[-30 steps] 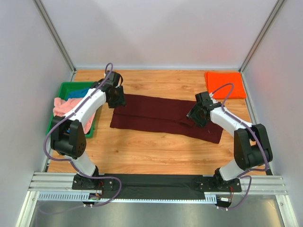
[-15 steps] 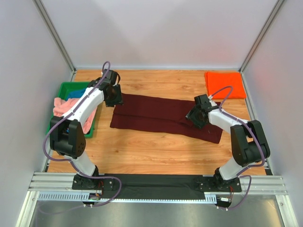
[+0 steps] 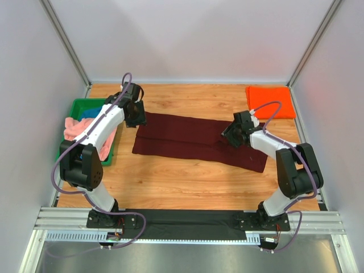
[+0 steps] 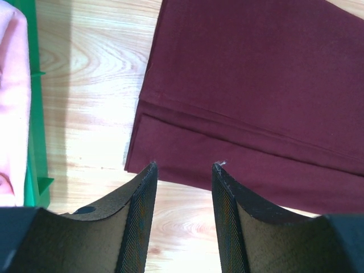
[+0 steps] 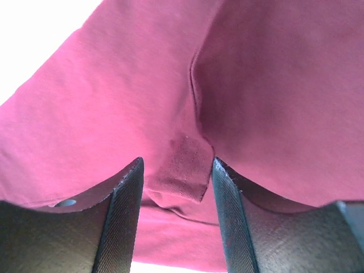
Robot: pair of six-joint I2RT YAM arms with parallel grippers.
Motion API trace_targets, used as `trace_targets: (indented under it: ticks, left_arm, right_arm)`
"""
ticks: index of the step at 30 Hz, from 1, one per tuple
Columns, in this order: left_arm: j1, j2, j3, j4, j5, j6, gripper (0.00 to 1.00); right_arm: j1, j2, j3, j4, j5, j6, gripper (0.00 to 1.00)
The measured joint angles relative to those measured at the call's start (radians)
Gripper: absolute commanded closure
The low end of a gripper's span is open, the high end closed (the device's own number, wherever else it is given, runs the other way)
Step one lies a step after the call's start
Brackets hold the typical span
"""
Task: Fold and stack the t-shirts
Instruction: Fold the tshirt
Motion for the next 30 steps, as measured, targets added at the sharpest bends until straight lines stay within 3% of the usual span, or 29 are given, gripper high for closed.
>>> trace_targets:
  ticks: [10, 17, 30]
  left_arm:
    - [0.000, -0.005, -0.021, 0.016, -0.008, -0.003, 0.50]
    - [-0.003, 0.034, -0.021, 0.002, 0.003, 0.051, 0.55]
    - [0.009, 0.237, 0.029, -0.079, 0.040, 0.116, 0.56]
  right_arm:
    - [0.000, 0.085, 0.247, -0.050, -0.036, -0.069, 0.51]
    - [0.000, 0.247, 0.416, -0.243, -0.037, -0.219, 0.62]
    - [0.012, 0.320, 0.501, -0.325, -0.111, -0.557, 0.58]
